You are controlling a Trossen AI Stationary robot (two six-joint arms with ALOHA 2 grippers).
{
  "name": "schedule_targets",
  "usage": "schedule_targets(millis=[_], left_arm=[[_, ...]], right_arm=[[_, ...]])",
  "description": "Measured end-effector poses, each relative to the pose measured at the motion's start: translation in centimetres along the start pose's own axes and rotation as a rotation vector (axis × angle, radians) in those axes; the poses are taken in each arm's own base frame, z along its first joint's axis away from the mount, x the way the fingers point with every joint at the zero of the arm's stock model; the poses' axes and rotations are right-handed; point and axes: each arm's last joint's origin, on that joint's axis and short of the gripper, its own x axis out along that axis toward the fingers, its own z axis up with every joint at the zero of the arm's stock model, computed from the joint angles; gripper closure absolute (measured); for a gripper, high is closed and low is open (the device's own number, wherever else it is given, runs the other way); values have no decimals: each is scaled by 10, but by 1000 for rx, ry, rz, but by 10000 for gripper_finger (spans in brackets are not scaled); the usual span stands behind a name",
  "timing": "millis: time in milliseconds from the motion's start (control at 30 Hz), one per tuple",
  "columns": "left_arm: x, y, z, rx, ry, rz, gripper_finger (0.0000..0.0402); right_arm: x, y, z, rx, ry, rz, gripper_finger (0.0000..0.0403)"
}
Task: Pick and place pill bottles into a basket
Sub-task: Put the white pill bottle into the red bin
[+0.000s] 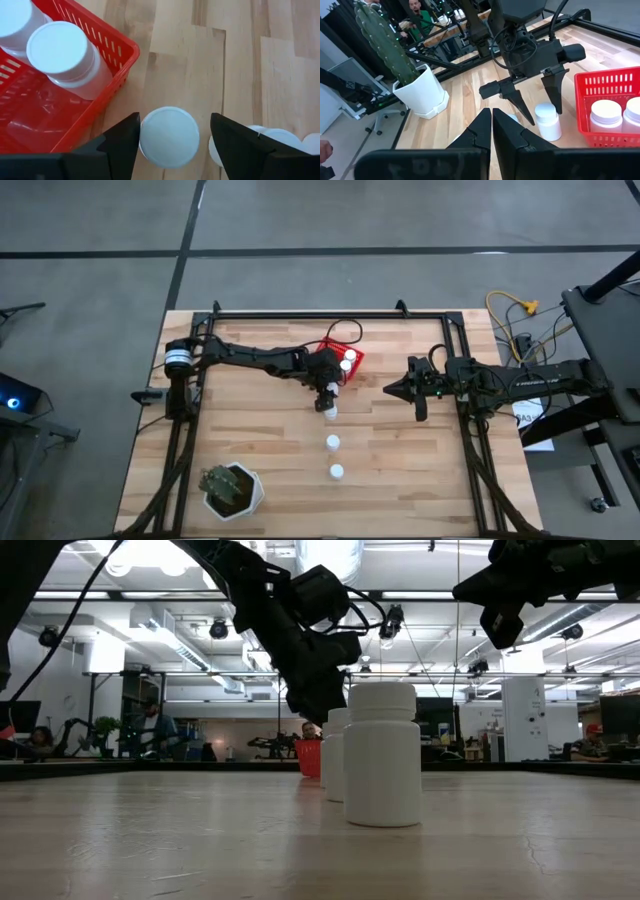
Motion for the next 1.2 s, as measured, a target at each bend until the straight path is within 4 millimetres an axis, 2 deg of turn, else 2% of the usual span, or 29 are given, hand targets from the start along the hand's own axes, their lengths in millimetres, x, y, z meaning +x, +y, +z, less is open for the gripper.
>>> schedule_targets(millis=[233, 433, 767, 900, 1200], left_arm=[[0, 0, -1, -1, 9, 1, 187], [0, 0, -2, -1, 13, 2, 256], [-3, 0, 0, -1, 5, 3, 259], [-16, -1, 8, 11, 4, 7, 259], [-61, 2, 37, 108, -50, 47, 259]], right_arm=[[0, 0, 0, 0, 0, 0, 394], [0, 0, 0, 0, 0, 0, 394], [0, 0, 0, 0, 0, 0, 394], [0, 0, 0, 0, 0, 0, 394], [0, 0, -1, 0, 10, -5, 394]])
